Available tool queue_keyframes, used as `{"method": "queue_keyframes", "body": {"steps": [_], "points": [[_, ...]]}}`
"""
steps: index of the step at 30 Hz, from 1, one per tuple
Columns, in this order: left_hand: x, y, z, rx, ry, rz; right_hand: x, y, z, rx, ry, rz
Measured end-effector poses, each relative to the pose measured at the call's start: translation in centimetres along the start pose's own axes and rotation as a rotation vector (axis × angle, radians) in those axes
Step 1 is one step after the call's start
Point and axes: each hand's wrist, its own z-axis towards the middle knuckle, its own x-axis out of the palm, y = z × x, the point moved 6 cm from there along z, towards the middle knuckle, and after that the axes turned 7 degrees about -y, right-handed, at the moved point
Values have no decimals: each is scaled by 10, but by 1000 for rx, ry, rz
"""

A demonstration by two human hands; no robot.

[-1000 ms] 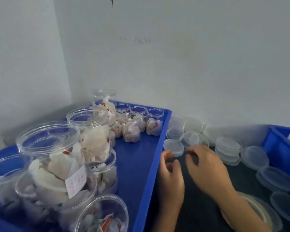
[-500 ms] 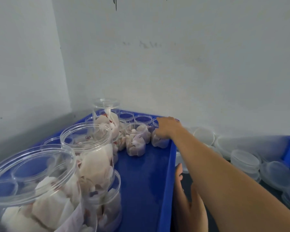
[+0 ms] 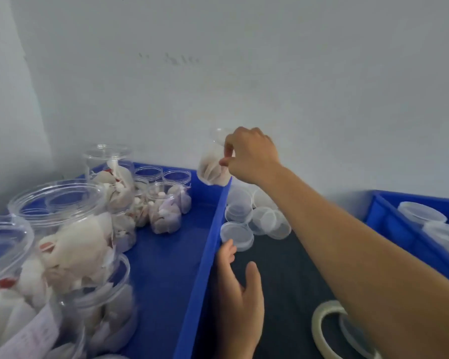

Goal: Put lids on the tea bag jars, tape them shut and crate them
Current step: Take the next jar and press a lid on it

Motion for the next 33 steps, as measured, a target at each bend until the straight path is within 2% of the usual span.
{"method": "queue_keyframes", "body": {"steps": [1, 3, 5, 8, 11, 14, 16, 20, 23, 25, 27, 28, 33], "points": [[5, -5, -20, -11, 120, -69, -22, -7, -6, 2, -22, 30], [-3, -16, -23, 13, 94, -47, -60, -23, -24, 0, -30, 42], [4, -22, -32, 3, 108, -70, -82, -37, -51, -16, 31, 11], [5, -16, -30, 42, 138, -88, -84, -54, -107, -27, 186, -68], [14, -20, -42, 117, 225, -58, -57, -66, -168, -27, 326, -121], [23, -21, -48, 112, 353, -53, -35, -73, -212, 24, 388, -31], [25, -22, -50, 132, 422, -24, -29, -76, -229, 48, 360, 63], [29, -24, -51, 185, 455, 5, -34, -84, -235, 6, 344, 286], [34, -25, -48, 189, 417, 9, -37, -121, -219, 254, 240, 690], [38, -25, -48, 200, 396, 2, -21, -165, -207, 523, 101, 771], [40, -22, -50, 196, 378, 6, 4, -206, -202, 720, 55, 586], [41, -19, -51, 196, 370, 7, 18, -220, -200, 758, 74, 473], [47, -11, -52, 253, 346, 39, 75, -234, -179, 664, 205, 114]]}}
